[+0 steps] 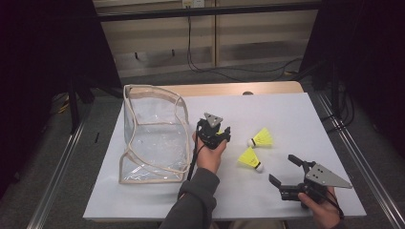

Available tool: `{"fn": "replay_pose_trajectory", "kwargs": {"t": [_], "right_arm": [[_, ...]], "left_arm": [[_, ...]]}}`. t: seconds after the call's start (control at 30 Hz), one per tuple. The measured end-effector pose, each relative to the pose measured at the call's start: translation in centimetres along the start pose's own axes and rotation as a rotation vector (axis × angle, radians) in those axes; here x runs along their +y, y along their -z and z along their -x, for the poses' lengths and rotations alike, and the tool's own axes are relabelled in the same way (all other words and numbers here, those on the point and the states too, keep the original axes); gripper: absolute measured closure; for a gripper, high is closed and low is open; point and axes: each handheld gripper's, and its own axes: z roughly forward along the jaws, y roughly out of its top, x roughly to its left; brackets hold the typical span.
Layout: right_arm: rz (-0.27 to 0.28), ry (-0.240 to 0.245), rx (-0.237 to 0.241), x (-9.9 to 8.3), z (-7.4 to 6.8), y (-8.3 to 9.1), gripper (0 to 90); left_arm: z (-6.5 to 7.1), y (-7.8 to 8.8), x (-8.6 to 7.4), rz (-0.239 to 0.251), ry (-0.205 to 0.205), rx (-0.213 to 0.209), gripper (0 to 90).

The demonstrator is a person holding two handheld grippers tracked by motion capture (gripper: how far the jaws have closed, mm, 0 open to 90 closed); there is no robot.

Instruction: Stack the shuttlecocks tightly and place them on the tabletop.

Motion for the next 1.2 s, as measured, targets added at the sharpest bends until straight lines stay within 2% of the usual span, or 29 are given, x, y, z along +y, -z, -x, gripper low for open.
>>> {"fn": "replay_pose_trajectory", "kwargs": {"t": [0.17,0.27,0.33,0.37,0.77,0.87,1.07,1.2], "right_arm": [[0.001,-0.001,0.001,0.0,0.0,0.0,2.7],[0.002,0.002,0.002,0.0,0.0,0.0,2.6],[0.002,0.000,0.003,0.0,0.0,0.0,2.7],[0.002,0.000,0.003,0.0,0.0,0.0,2.7],[0.000,0.003,0.002,0.0,0.0,0.0,2.7],[0.000,0.004,0.001,0.0,0.0,0.0,2.6],[0.001,0.001,-0.001,0.0,0.0,0.0,2.7],[-0.001,0.004,0.000,0.0,0.0,0.0,2.6]], "left_arm": [[0.2,0.4,0.1,0.004,0.014,-0.025,58.8],[0.3,0.6,0.1,-0.005,0.022,-0.035,51.1],[0.5,0.9,0.1,-0.011,0.015,-0.049,50.8],[0.7,1.0,0.1,-0.001,0.025,-0.060,50.3],[1.5,1.7,-1.0,-0.032,0.012,-0.114,33.5],[1.8,1.8,-1.3,-0.039,0.009,-0.119,30.1],[2.0,2.1,-2.1,-0.045,0.028,-0.129,22.8],[2.2,2.2,-2.5,-0.051,0.015,-0.136,20.5]]}}
